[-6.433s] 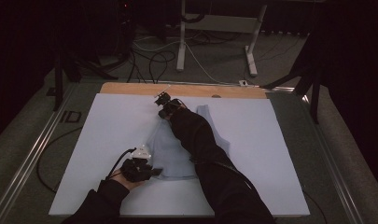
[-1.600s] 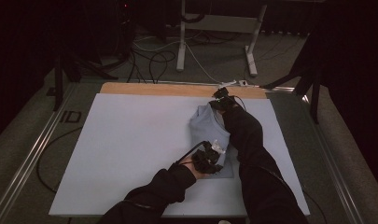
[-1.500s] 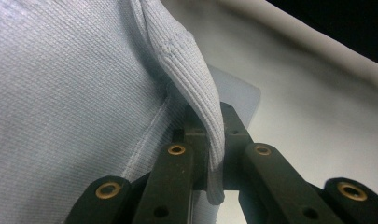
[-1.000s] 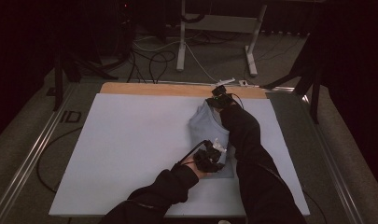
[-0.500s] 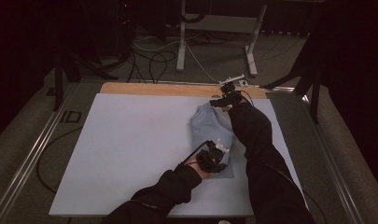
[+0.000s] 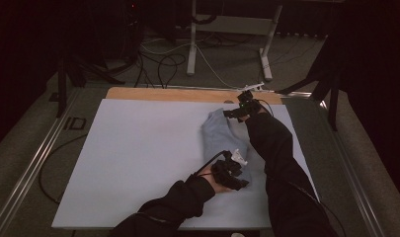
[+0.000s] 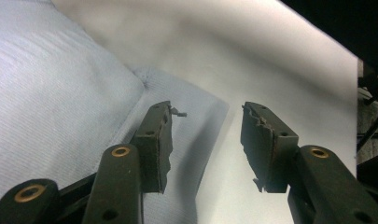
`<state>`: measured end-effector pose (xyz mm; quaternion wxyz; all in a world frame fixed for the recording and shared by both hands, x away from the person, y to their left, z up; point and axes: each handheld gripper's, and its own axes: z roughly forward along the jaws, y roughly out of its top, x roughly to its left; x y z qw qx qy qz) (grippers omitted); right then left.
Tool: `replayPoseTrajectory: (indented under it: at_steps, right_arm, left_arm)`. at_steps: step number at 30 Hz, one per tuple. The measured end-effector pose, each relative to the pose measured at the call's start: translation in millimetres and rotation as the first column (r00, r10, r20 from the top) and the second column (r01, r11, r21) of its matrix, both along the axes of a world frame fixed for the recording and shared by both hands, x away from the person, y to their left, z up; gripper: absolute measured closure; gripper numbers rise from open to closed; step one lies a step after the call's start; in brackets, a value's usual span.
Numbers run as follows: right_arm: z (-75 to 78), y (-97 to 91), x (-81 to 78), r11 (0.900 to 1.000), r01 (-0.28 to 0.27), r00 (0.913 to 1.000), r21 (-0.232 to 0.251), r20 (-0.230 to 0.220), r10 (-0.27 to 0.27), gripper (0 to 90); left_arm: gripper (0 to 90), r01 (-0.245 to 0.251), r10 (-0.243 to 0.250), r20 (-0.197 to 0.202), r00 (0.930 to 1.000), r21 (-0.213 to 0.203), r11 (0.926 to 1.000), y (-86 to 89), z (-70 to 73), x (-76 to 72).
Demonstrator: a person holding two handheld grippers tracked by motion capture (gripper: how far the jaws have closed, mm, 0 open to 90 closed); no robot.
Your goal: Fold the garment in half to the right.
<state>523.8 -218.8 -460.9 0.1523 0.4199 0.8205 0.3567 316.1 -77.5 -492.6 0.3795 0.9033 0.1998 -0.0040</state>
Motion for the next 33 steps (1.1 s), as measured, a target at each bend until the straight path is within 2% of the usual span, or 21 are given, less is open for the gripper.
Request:
replayPoseTrajectory:
  at_steps: [3,5,6,7,10,13,14,16,17,20,22,23,24,27,28,29,31,32,33]
  right_arm:
    - [3.3,2.6,-3.1,0.9998,-0.016,0.9999,0.013,0.005,0.016,12.2]
    - [4.2,3.4,-3.9,0.9997,-0.02,0.9998,0.017,0.006,0.02,11.9]
    - [5.0,4.3,-4.4,0.9995,-0.023,0.9997,0.02,0.004,0.023,11.4]
    - [7.0,6.0,-5.7,0.9993,-0.033,0.9994,0.019,0.008,0.033,11.1]
    - [9.2,7.5,-7.4,0.999,-0.036,0.9992,0.026,0.017,0.036,10.9]
    - [11.3,10.4,-9.8,0.9985,-0.05,0.9985,0.023,0.023,0.05,10.5]
    - [12.6,12.2,-11.3,0.998,-0.056,0.9981,0.029,0.026,0.055,10.4]
    - [13.2,13.0,-11.8,0.9978,-0.06,0.9978,0.028,0.031,0.059,10.4]
    - [14.3,14.6,-12.7,0.9974,-0.066,0.9974,0.029,0.03,0.066,10.4]
    - [15.7,16.2,-13.4,0.997,-0.072,0.9968,0.028,0.037,0.071,10.4]
    - [16.4,18.2,-14.1,0.9961,-0.081,0.9962,0.036,0.036,0.079,10.4]
    - [16.5,20.4,-14.5,0.9959,-0.086,0.9957,0.029,0.037,0.085,10.4]
    - [16.5,20.4,-14.5,0.9959,-0.086,0.9957,0.029,0.037,0.085,10.4]
    - [16.2,23.3,-15.1,0.9949,-0.093,0.9947,0.039,0.046,0.091,10.4]
    - [16.2,23.3,-15.1,0.9949,-0.093,0.9947,0.039,0.046,0.091,10.4]
    - [16.1,24.8,-15.5,0.9951,-0.096,0.9941,0.022,0.051,0.095,10.5]
    - [16.2,25.0,-15.5,0.9948,-0.099,0.9939,0.026,0.053,0.097,10.5]
    - [15.9,25.0,-15.3,0.9946,-0.102,0.9929,0.021,0.064,0.1,10.8]
    - [15.6,25.3,-15.1,0.9948,-0.102,0.9926,0.008,0.068,0.101,10.7]
  left_arm:
    - [48.0,0.013,-0.013,0.019,0.9997,-0.005,0.9999,5.0,6.9,-3.2]
    - [47.3,0.015,-0.015,0.02,0.9997,-0.006,0.9999,6.7,8.4,-3.7]
    - [47.0,0.011,-0.01,0.019,0.9998,-0.017,0.9998,8.3,9.7,-4.3]
    - [42.6,0.022,-0.021,0.026,0.9994,-0.022,0.9995,10.5,11.7,-4.3]
    - [40.8,0.03,-0.028,0.044,0.9986,-0.045,0.9985,17.1,17.8,-5.2]
    - [34.2,0.032,-0.029,0.05,0.9983,-0.078,0.9964,27.6,24.6,-3.6]
    - [27.1,0.034,-0.03,0.045,0.9985,-0.081,0.9962,30.8,25.9,-2.6]
    - [26.4,0.034,-0.03,0.04,0.9987,-0.109,0.9934,40.0,29.1,0.0]
    - [22.1,0.032,-0.028,0.038,0.9989,-0.12,0.9923,44.9,30.6,1.5]
    - [17.4,0.053,-0.046,0.055,0.9974,-0.136,0.9893,61.5,35.4,4.6]
    - [15.4,0.054,-0.047,0.044,0.9979,-0.146,0.9878,68.2,37.0,6.1]
    - [11.1,0.062,-0.055,0.053,0.9971,-0.138,0.9885,76.9,38.9,6.7]
    - [10.0,0.062,-0.055,0.053,0.9971,-0.138,0.9885,76.9,38.9,6.7]
    - [4.7,0.047,-0.037,0.067,0.997,-0.153,0.987,96.9,41.5,5.8]
    - [1.9,0.047,-0.037,0.067,0.997,-0.153,0.987,96.9,41.5,5.8]
    - [0.7,0.044,-0.034,0.069,0.997,-0.159,0.9863,102.0,42.0,5.2]
    - [0.7,0.035,-0.021,0.091,0.9956,-0.163,0.986,114.4,42.9,3.7]
    - [0.5,0.018,-0.002,0.091,0.9958,-0.17,0.9852,128.1,42.6,2.8]
    - [0.4,0.018,-0.002,0.091,0.9958,-0.17,0.9852,128.1,42.6,2.8]
